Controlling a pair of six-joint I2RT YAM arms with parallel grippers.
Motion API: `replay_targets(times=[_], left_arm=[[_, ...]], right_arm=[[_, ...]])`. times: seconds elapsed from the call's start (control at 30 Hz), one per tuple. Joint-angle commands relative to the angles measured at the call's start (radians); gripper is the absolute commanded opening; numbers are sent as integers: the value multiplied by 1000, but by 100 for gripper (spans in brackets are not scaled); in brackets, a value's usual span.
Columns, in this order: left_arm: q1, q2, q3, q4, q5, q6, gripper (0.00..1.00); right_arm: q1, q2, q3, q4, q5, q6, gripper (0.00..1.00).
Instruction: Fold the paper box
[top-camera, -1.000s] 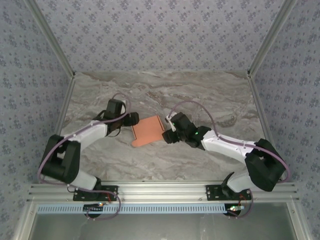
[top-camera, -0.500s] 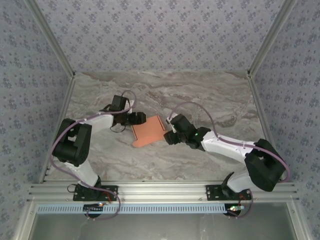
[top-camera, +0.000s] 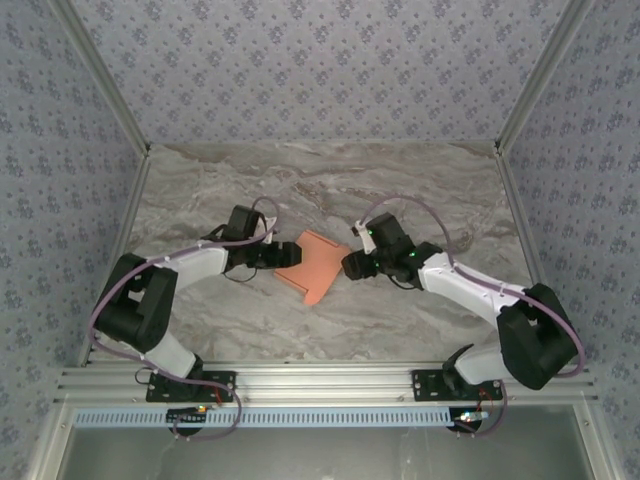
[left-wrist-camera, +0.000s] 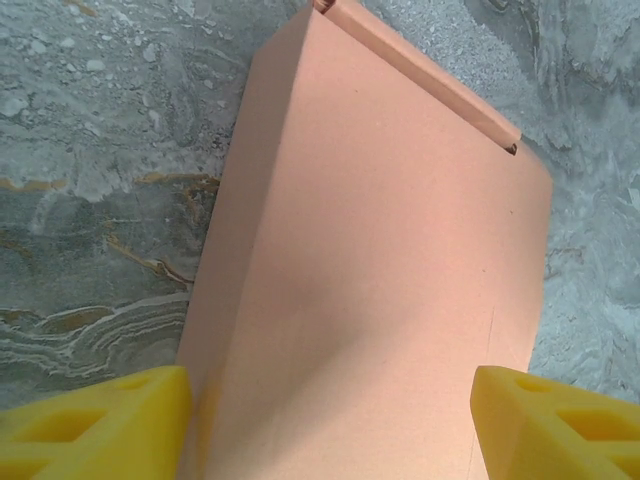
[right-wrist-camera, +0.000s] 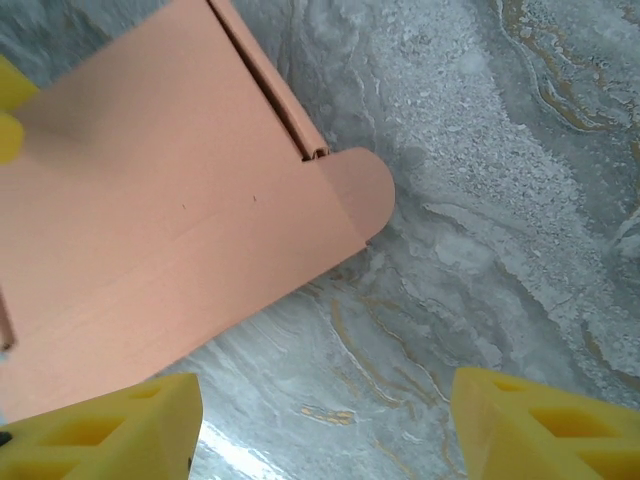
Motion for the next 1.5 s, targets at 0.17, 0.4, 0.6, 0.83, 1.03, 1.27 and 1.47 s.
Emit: replay_targets(times=[0.17,0.4,0.6,0.83,1.03,1.27,1.47], left_arm=[[2,83,100,-43,-51,34,73],[14,98,101,-22,-30,23,67],[22,104,85,-16,-23,22,58],[39,111,53,14,3,5,46],[47,125,26,57,42,-23,37],[32,141,-24,193,158,-126,29],[-22,162,-32,290,212,-200,27]], right_arm=[[-12,57,-124,287,-271,292,67],[20,153,-208,541,-286,476,62],[31,239,-215,652,-294,553,55],[34,289,-222,755,-309,619,38],[31,304,-236,836,-303,676,27],[19,257,-260,897,-305,716,18],[4,149,-290,879,-286,710,12]])
